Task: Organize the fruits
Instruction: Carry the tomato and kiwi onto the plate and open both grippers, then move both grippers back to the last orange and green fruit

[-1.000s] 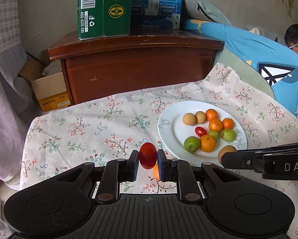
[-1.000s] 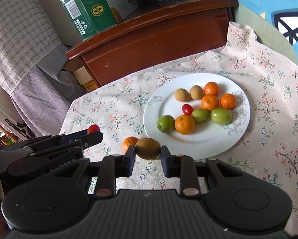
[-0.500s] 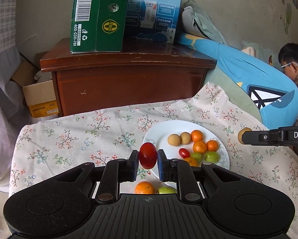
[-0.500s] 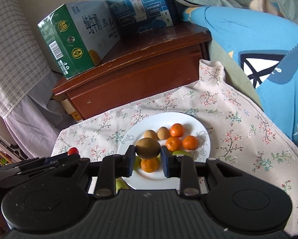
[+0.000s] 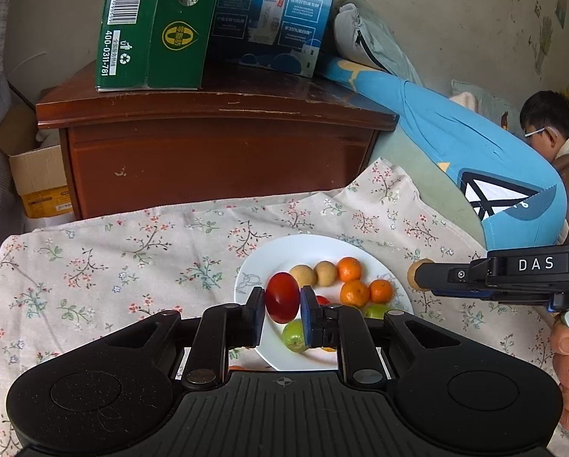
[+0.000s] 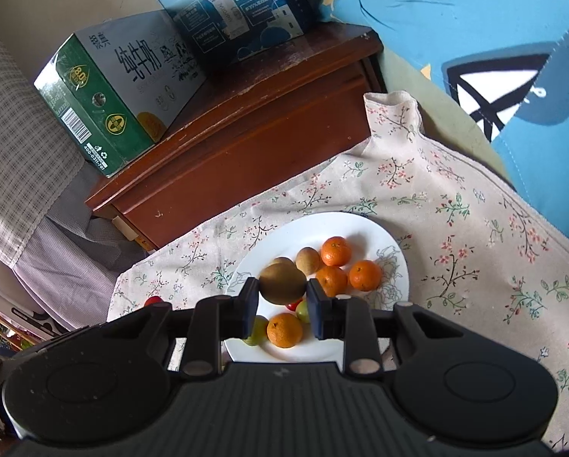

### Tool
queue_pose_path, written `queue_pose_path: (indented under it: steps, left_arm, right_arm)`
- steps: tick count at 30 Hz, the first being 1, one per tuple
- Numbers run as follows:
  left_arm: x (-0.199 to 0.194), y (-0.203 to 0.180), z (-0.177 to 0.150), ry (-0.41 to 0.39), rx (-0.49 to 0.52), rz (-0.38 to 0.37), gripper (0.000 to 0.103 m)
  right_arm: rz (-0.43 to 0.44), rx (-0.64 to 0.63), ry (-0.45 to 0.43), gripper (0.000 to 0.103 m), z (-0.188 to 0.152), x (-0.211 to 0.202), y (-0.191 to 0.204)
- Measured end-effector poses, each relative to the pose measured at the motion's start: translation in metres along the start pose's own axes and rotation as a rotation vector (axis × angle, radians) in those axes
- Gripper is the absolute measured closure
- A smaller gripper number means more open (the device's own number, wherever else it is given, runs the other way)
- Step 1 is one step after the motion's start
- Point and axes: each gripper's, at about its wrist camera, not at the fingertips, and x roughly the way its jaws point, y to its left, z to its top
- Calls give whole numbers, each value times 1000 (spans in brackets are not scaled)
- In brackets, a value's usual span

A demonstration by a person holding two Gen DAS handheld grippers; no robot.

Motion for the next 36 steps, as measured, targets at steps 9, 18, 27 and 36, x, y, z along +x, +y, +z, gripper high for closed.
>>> queue_pose_path:
  steps: [9,18,27,36]
  left_arm:
    - [36,2,-3,40,-19,-12,86]
    - [58,3,1,61,-45,-32,86]
    - [62,1,5,56,-60,-38,83]
    - [38,7,23,14,-98,7,67]
  right_arm:
    - [-37,69,98,76,-13,23,-10]
    - [-53,56,103,75,-13,37,-8]
    - [-69,109,102,73,-12,46,-17]
    - [-34,14,69,68,-9,36,0]
